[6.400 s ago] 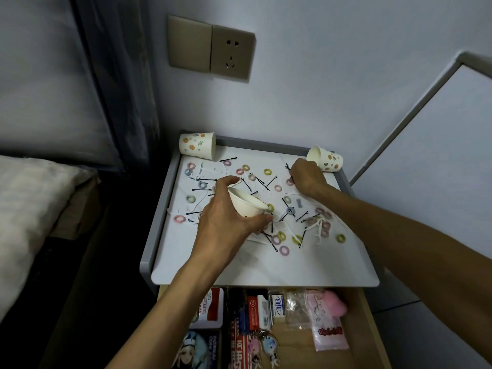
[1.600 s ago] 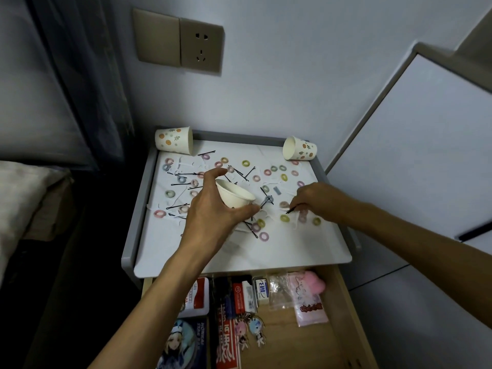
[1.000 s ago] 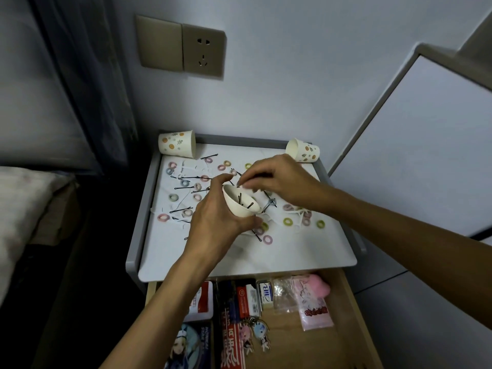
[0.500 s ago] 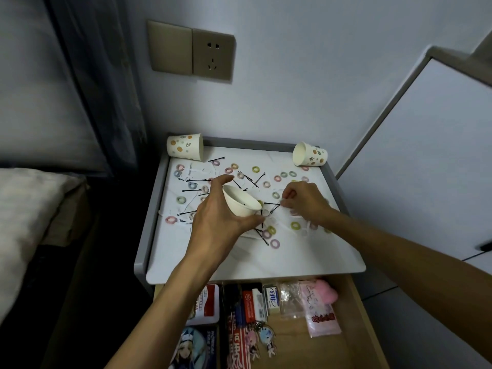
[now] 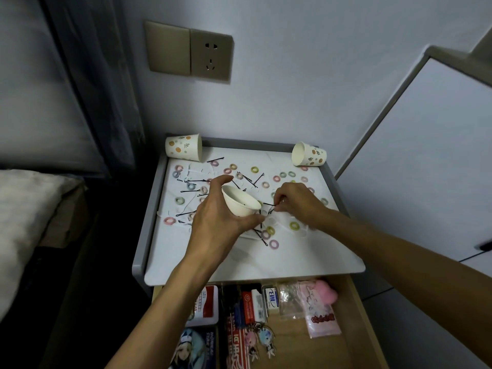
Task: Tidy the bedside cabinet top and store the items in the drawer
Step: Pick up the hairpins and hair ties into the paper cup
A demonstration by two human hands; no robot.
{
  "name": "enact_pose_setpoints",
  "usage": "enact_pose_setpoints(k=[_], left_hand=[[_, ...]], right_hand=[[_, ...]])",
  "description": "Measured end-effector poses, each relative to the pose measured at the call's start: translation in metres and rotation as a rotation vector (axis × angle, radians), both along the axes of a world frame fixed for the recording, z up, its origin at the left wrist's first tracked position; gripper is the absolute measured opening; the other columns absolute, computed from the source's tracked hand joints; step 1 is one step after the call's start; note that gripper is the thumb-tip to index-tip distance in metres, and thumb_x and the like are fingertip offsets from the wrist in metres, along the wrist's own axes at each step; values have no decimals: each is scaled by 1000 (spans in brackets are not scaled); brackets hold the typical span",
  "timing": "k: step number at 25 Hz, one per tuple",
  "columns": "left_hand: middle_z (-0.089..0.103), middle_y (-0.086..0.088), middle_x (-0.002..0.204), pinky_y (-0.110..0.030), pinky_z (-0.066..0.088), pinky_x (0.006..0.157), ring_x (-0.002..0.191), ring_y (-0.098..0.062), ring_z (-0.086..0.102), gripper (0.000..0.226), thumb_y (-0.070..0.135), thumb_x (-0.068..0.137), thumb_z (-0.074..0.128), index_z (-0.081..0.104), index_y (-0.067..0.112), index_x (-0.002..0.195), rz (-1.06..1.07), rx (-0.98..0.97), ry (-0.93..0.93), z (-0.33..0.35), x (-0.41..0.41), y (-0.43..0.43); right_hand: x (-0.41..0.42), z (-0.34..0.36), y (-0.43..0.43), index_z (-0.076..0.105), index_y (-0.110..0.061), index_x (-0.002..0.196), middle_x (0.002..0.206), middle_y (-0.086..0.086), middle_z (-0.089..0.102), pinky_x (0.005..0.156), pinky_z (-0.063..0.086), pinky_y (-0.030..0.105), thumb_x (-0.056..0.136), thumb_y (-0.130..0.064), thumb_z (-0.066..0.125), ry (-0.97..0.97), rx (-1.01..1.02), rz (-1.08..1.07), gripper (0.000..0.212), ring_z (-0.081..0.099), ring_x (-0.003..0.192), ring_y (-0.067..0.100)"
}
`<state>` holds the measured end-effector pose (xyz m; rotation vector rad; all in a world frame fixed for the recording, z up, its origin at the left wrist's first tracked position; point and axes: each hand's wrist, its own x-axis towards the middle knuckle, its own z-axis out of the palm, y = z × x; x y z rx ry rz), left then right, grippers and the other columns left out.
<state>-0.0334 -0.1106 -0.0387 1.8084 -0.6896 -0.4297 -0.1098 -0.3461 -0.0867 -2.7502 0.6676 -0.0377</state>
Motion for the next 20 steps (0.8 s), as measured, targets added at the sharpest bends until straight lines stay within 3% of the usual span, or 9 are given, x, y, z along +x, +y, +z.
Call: enact_pose_setpoints(k=[4,10,12,14,17,20], left_hand=[[55,8,115,-29,45,78,102,-18,55,88,33,61,89,41,33,134,-3,-1,-10,-2,2,1],[57,6,117,-37,51,86,104,-20,56,85,34,62,89,42,34,132,34,-15,-2,0,8,5],[58,6,116,-37,50,86,104,-20,56,85,35,62,89,43,33,133,51,-20,9,2,12,7],[57,5,115,-34,50,83,102,-19,55,86,34,62,89,43,31,134,58,-23,24,3,13,8],[57,5,117,-31,47,80,102,-19,55,87,35,62,90,42,31,135,62,-24,26,3,13,9],[57,4,117,-32,49,80,103,-19,56,88,36,61,89,42,31,135,70,-27,35,4,15,10]], right_hand=[[0,-4,0,72,-5,82,83,4,69,61,36,12,81,-10,74,-19,43,-27,6,54,70,5],[-10,-3,4,65,-8,89,87,4,65,69,45,31,93,-15,60,-36,-19,-4,10,58,80,18],[-13,3,7,68,-9,96,92,3,67,71,47,28,93,-14,60,-84,-1,21,9,60,85,18],[-11,8,9,71,-8,105,100,3,70,76,38,20,92,-15,62,-87,-60,113,17,60,93,17],[-4,14,7,74,-10,103,101,6,73,80,43,26,92,-16,63,-101,-134,160,17,63,95,20],[0,14,10,76,-11,99,96,5,73,79,45,26,88,-15,67,-117,-58,197,15,64,89,18]])
